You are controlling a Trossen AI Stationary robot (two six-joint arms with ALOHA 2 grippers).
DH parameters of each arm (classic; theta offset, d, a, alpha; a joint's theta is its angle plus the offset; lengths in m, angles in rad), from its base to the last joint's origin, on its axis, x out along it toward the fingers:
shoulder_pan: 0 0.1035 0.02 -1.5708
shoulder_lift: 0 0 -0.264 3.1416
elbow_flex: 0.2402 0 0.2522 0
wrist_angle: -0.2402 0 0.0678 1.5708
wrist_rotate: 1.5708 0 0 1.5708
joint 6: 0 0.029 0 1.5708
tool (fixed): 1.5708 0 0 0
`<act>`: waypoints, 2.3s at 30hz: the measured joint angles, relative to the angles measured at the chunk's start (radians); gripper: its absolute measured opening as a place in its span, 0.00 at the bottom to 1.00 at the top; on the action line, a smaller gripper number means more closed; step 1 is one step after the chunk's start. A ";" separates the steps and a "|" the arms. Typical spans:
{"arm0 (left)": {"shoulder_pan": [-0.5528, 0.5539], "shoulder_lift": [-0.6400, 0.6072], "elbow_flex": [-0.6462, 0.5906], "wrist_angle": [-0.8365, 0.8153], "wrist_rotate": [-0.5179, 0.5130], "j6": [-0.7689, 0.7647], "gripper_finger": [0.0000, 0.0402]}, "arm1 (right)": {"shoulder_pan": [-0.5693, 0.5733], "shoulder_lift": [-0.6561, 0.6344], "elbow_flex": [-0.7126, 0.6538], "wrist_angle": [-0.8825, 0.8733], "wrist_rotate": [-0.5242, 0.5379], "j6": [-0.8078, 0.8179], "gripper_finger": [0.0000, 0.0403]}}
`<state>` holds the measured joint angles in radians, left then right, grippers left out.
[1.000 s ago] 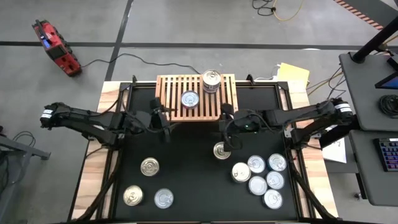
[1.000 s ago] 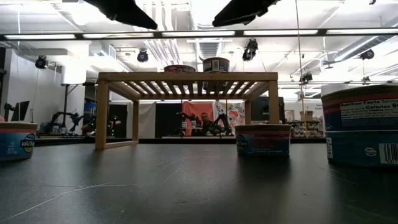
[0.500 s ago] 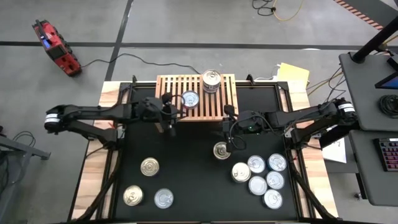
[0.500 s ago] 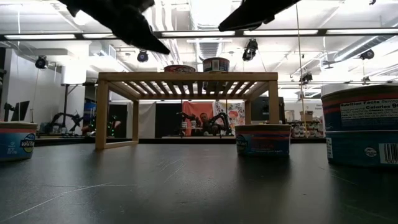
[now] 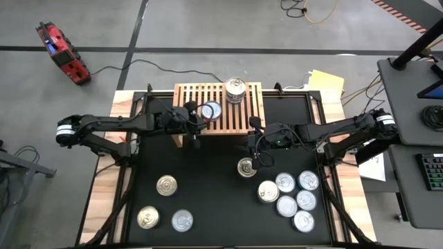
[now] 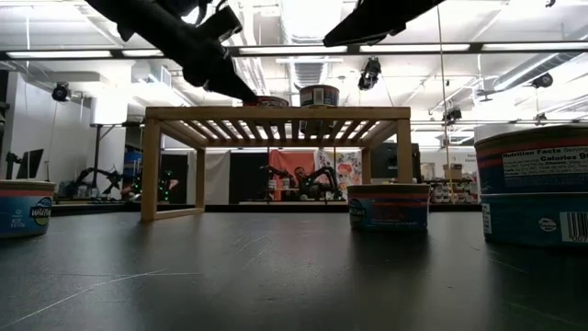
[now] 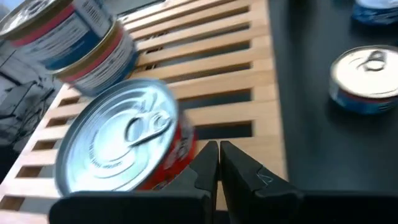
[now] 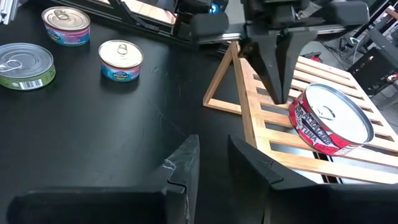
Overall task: Stack canned seafood by type on shelf
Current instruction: Put the red tuna can on the shelf
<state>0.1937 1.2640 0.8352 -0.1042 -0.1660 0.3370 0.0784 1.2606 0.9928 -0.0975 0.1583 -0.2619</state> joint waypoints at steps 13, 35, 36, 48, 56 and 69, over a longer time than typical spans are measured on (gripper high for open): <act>0.065 0.002 0.000 0.000 0.001 0.026 0.00 | 0.000 0.000 0.000 0.001 0.000 0.000 0.21; 0.119 0.077 0.002 0.088 0.003 0.055 0.00 | 0.000 0.001 0.000 0.006 0.000 0.000 0.23; 0.120 0.077 0.002 0.088 0.003 0.057 0.00 | 0.000 0.001 0.000 0.006 0.000 0.000 0.23; 0.125 0.071 0.000 0.096 0.026 0.054 0.00 | 0.000 0.001 -0.008 0.005 0.000 -0.003 0.18; 0.125 0.052 0.000 0.093 0.027 0.028 0.00 | 0.000 0.001 -0.014 0.005 0.000 0.000 0.20; 0.161 0.032 0.076 -0.129 0.183 0.232 0.00 | 0.000 0.001 -0.016 0.006 0.000 0.000 0.22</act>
<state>0.3546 1.2957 0.9110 -0.2335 0.0170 0.5693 0.0784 1.2617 0.9768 -0.0915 0.1585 -0.2619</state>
